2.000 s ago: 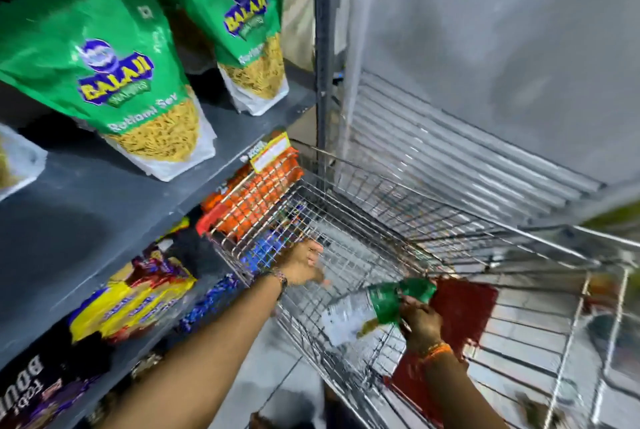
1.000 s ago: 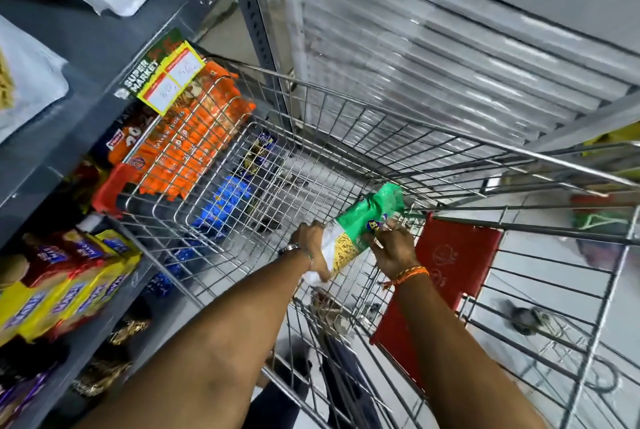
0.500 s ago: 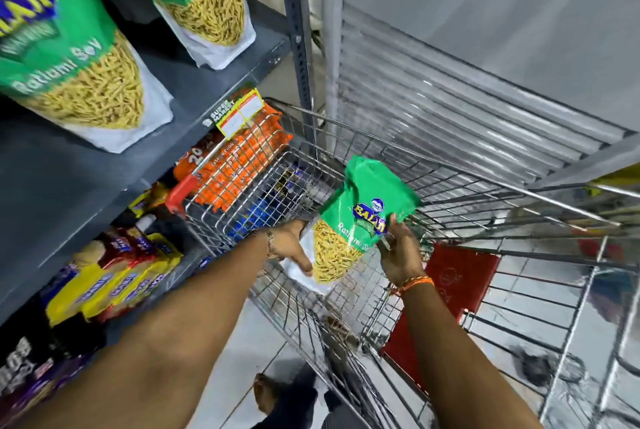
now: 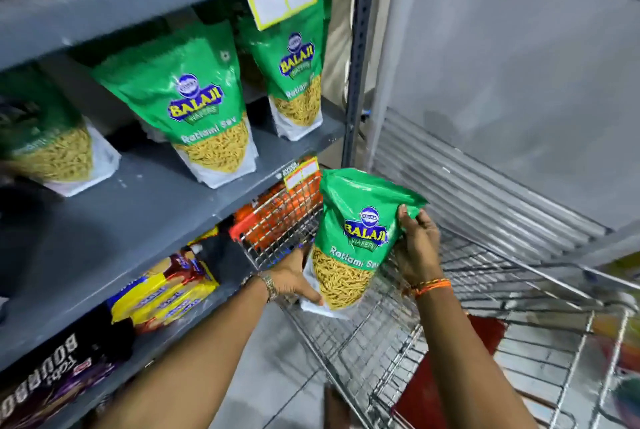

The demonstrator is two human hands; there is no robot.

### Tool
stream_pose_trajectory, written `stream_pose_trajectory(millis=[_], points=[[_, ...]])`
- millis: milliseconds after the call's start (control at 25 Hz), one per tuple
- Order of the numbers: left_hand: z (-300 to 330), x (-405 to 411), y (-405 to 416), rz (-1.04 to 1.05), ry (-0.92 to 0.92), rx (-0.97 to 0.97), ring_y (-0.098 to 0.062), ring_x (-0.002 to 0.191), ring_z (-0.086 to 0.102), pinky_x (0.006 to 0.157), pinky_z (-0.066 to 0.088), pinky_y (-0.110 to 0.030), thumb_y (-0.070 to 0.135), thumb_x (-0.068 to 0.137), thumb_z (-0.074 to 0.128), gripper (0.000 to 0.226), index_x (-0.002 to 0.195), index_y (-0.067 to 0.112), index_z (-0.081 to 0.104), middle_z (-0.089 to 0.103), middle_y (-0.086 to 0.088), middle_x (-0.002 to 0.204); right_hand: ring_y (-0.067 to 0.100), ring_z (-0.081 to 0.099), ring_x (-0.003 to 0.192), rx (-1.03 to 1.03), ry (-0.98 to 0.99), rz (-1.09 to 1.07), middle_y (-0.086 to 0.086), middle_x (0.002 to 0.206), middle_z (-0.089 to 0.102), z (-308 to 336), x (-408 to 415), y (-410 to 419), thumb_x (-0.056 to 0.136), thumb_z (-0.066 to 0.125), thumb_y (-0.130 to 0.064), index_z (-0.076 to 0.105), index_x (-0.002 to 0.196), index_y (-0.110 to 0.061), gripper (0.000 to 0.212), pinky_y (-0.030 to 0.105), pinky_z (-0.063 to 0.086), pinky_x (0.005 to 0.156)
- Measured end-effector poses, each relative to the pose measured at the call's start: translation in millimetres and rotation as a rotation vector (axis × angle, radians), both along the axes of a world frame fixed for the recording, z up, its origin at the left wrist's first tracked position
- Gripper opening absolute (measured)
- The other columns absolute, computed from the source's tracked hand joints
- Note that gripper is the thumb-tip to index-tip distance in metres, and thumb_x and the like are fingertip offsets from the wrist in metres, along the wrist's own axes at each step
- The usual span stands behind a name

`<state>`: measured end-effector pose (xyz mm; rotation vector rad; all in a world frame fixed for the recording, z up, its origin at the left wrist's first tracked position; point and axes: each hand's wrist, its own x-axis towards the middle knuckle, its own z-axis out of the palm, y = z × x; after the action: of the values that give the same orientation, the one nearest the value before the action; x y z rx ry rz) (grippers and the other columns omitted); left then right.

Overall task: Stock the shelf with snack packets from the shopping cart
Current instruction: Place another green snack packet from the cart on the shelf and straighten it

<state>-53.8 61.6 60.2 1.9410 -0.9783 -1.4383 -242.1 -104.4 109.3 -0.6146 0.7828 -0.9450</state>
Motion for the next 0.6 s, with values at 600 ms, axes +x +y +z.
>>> stream_pose_trajectory(millis=[600], points=[[108,129,155,0.698,-0.314,-0.329,-0.014,0.100,0.069,0.088,0.054,-0.023,0.003,0.047,0.095,0.080,0.117,0.006,0.056,0.073,0.001,0.107,0.022,0.057,0.087,-0.437,-0.188,0.552,0.017,0.093,0.063,146,251,107,0.071,0.085,-0.030,0.063,0.093,-0.012,0.036,0.035,0.053,0.077]])
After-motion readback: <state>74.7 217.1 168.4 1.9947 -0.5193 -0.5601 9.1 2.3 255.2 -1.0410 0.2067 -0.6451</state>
